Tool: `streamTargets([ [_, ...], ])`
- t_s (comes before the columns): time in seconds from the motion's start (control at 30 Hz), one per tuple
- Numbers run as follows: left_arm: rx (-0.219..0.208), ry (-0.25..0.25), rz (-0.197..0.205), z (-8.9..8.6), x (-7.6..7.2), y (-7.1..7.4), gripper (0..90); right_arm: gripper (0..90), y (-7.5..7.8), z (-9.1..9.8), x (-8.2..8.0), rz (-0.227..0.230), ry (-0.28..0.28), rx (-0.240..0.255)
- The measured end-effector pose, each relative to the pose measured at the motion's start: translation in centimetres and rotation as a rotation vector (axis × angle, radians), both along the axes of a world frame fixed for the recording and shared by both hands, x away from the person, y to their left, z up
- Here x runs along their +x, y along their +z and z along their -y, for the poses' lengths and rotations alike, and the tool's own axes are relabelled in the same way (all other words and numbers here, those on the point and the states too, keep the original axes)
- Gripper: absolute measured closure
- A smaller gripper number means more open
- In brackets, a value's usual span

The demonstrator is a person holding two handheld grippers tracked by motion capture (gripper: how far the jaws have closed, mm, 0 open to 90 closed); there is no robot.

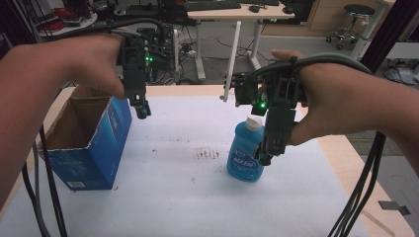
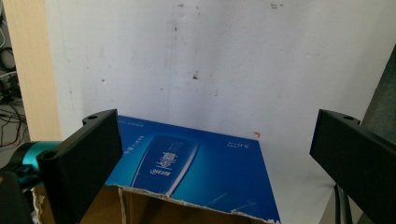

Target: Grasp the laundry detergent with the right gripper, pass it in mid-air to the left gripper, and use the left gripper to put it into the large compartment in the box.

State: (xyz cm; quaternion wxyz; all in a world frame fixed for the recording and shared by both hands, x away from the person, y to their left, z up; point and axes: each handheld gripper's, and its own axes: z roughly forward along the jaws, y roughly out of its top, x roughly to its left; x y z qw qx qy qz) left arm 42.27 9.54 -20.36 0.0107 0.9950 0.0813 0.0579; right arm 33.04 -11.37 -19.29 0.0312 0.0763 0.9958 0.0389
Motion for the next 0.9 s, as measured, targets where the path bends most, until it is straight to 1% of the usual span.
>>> streamTargets([
  [0.07,0.001,-0.001,-0.004,0.0,0.0,-0.1,2.3,2.5,0.0,0.0,0.0,0.006,-0.001,0.005],
  [0.1,0.004,0.001,-0.002,-0.1,0.1,-0.2,2.3,2.5,0.1,0.0,0.1,0.014,-0.010,0.019],
  [0.13,0.005,0.004,-0.002,-0.2,0.2,-0.2,2.3,2.5,0.1,0.0,0.2,0.020,-0.012,0.022],
  [0.2,0.003,0.000,-0.001,-0.2,0.2,-0.2,2.3,2.5,0.1,0.0,0.2,0.021,-0.016,0.026],
  [0.27,-0.001,0.004,0.002,-0.4,0.2,-0.1,2.3,2.5,0.0,-0.1,0.5,0.034,-0.030,0.048],
  [0.4,0.001,0.003,0.000,-0.7,0.1,-0.3,2.3,2.5,0.0,0.0,1.2,0.054,-0.068,0.116],
  [0.47,0.003,0.001,0.000,-0.7,0.1,-0.3,2.3,2.5,-0.1,0.2,1.7,0.072,-0.081,0.165],
  [0.5,0.002,0.004,-0.003,-0.9,0.1,-0.4,2.3,2.5,-0.1,0.4,2.0,0.076,-0.092,0.198],
  [0.53,0.002,0.004,-0.003,-0.9,0.1,-0.4,2.3,2.5,-0.1,0.5,2.3,0.078,-0.097,0.218],
  [0.57,0.001,0.006,-0.004,-1.0,0.0,-0.4,2.3,2.5,-0.1,0.8,2.6,0.083,-0.116,0.259],
  [0.6,0.001,0.007,-0.003,-1.1,0.0,-0.5,2.3,2.5,-0.2,1.0,2.8,0.086,-0.127,0.286],
  [0.63,0.000,0.005,-0.002,-1.2,0.0,-0.5,2.3,2.5,-0.2,1.3,3.2,0.078,-0.151,0.336],
  [0.67,0.000,0.005,-0.002,-1.2,0.0,-0.5,2.3,2.5,-0.3,1.5,3.5,0.080,-0.160,0.369],
  [0.7,0.002,0.007,-0.002,-1.3,-0.1,-0.6,2.3,2.5,-0.3,2.0,4.0,0.082,-0.186,0.412],
  [0.73,0.005,0.008,-0.006,-1.3,-0.1,-0.6,2.3,2.5,-0.4,2.3,4.2,0.081,-0.205,0.437],
  [0.83,0.001,0.008,0.000,-1.5,-0.2,-0.5,2.3,2.5,-0.8,3.9,5.5,0.087,-0.273,0.545],
  [0.9,0.001,0.012,-0.001,-1.5,-0.2,-0.4,2.3,2.5,-1.1,4.8,6.0,0.089,-0.313,0.586],
])
